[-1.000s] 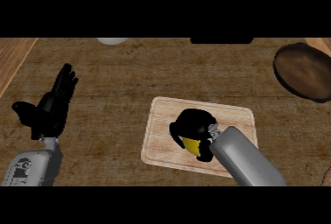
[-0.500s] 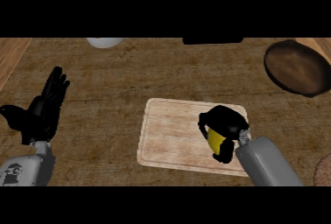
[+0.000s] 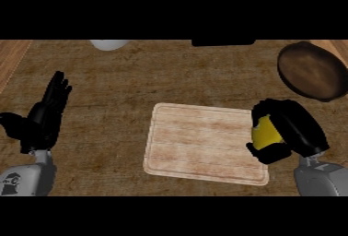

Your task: Pick the lemon from the cutting board and place it in the pan

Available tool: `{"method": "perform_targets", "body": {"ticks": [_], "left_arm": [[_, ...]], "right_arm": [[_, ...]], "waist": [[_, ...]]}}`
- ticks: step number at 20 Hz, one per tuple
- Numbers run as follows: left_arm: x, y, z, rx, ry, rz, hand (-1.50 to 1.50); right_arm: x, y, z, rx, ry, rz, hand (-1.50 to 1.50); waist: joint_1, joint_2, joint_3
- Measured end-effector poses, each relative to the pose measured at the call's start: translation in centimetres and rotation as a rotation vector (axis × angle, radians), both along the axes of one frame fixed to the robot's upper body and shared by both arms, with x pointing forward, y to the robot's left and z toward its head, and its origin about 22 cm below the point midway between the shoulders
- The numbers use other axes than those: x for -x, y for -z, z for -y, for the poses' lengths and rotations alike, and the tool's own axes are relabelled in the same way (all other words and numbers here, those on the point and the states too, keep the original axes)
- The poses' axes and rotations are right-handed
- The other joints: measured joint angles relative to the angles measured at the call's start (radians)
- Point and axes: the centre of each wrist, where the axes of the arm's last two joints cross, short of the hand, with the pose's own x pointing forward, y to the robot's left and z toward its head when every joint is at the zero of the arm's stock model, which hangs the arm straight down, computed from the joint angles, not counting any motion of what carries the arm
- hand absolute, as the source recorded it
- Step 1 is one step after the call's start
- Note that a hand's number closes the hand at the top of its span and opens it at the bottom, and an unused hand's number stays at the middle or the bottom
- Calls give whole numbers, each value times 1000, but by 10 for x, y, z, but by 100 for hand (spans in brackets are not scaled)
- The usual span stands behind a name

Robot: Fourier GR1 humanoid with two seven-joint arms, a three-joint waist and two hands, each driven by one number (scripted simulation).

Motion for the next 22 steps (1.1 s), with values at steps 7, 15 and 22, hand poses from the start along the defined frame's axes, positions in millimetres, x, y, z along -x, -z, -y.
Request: {"method": "perform_targets", "body": {"ticks": [7,15,22], "left_arm": [[-7,-2,8,-5,27,3,0],[-10,-2,18,1,46,12,0],[-16,-3,24,1,70,23,0]], "right_arm": [[8,-41,39,-179,165,141,150],[-36,-62,105,-428,296,160,150],[-69,-54,178,-390,405,217,150]], "waist": [[30,8,0],[52,14,1],[76,24,2]]}}
